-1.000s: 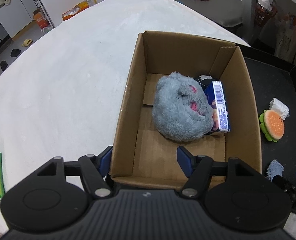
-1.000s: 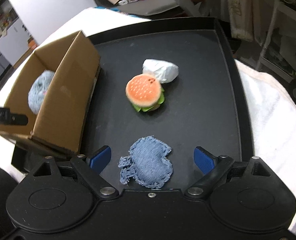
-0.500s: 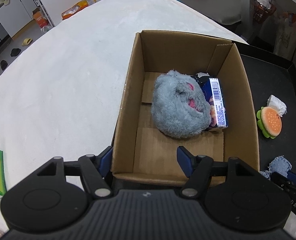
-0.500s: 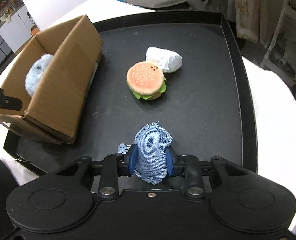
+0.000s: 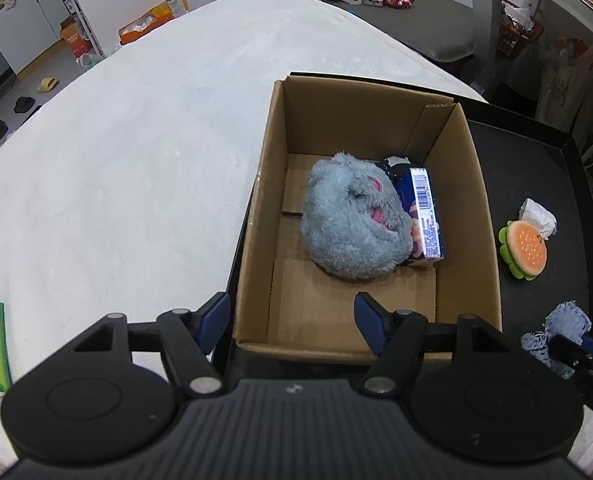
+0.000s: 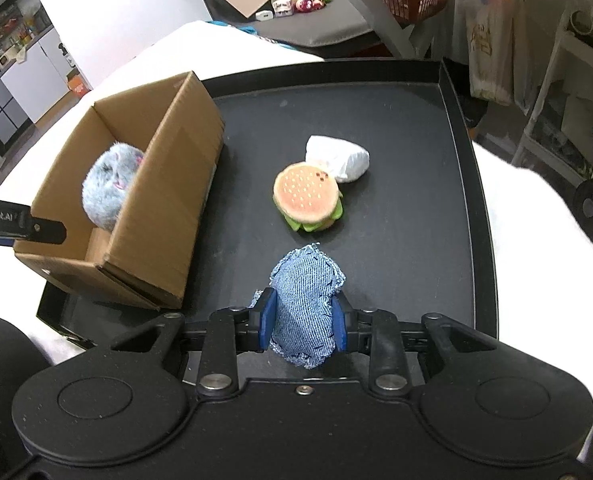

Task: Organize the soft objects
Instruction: 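Carry the denim heart with the right gripper into the box and release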

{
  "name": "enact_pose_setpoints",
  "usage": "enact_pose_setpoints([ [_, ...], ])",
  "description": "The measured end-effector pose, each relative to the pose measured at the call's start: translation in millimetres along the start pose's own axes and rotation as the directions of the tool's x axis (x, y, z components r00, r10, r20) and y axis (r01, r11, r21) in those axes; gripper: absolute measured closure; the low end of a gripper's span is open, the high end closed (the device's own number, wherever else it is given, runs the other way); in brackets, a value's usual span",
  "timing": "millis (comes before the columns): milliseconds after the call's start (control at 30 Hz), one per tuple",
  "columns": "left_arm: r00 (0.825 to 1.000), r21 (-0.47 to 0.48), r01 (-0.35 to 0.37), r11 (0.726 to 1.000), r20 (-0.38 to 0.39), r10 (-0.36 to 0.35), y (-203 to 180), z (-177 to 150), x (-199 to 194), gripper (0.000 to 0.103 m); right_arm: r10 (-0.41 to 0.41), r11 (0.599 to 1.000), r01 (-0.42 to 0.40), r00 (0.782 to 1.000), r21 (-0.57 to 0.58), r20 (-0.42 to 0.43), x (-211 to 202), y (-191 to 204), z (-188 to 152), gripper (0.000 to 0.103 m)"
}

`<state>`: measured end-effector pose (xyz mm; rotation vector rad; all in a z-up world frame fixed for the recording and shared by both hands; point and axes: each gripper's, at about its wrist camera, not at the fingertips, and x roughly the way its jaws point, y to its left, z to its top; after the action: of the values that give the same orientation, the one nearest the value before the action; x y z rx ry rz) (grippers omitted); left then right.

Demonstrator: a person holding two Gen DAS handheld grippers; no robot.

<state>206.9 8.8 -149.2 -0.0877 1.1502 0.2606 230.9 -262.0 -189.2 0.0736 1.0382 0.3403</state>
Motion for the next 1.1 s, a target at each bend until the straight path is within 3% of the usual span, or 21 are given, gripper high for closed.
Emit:
enact_pose_setpoints([
  [1100, 0.997, -0.038, 0.072, 0.997, 0.012, -0.071, 34, -5, -2, 0.036, -0.016, 0.996, 0.024, 0.996, -0.082, 0.093, -39, 72, 50, 0.074],
])
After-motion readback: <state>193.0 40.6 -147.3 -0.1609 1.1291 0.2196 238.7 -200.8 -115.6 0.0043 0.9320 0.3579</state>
